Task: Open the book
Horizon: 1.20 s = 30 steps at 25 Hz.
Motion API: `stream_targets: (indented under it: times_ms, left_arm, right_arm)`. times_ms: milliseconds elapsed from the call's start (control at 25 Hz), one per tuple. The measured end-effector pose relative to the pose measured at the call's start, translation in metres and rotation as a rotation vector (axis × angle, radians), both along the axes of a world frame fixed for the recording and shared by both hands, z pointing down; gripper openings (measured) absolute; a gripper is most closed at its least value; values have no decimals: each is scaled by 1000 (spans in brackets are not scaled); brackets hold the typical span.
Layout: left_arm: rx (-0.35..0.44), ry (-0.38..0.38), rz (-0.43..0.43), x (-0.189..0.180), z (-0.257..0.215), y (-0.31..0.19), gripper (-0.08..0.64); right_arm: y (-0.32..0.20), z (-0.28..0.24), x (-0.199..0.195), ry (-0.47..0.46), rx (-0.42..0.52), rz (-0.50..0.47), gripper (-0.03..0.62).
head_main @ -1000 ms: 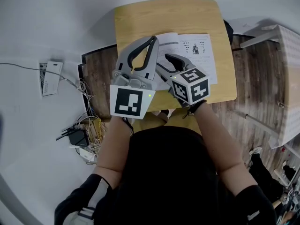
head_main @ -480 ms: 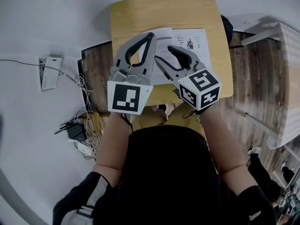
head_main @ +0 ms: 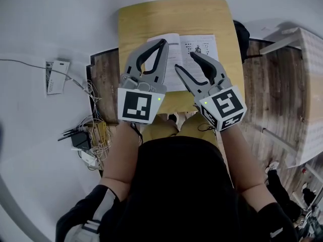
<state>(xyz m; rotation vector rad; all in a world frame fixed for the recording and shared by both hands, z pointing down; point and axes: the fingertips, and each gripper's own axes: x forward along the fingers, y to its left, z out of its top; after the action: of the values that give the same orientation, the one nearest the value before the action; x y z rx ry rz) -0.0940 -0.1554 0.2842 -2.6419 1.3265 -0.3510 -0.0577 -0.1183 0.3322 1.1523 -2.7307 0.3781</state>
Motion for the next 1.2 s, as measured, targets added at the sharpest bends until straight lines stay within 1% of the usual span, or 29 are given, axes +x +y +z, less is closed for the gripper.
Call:
stream_targets:
  times_ms: [80, 200, 440, 560, 640, 760, 920, 1040, 1200]
  left_arm:
    - [1, -2, -6, 7, -2, 4, 11]
    - [4, -1, -19, 16, -6, 9, 11]
    - [36, 35, -49, 27, -22, 26, 11]
    - [47, 42, -65, 31, -28, 38, 11]
    - [70, 44, -70, 35, -34, 47, 11]
    - [98, 57, -65, 41, -46, 60, 11]
    - [102, 65, -52, 48, -51, 80, 11]
    - [109, 48, -55, 51, -52, 91, 11]
    - [114, 45, -50, 54, -55, 105, 11]
  right_arm:
    - [6, -10, 9, 13, 42, -5, 221]
    - [15, -19, 22, 63, 81, -23, 221]
    - [27, -45, 50, 73, 177, -16, 221]
    - [35, -55, 62, 83, 224, -13, 221]
    - [41, -59, 71, 91, 248, -10, 221]
    - [53, -67, 83, 101, 283, -2, 221]
    - [69, -81, 94, 115, 336, 2, 221]
    - [76, -86, 102, 119, 360, 6, 221]
    - [88, -89, 108, 116, 371, 6, 220]
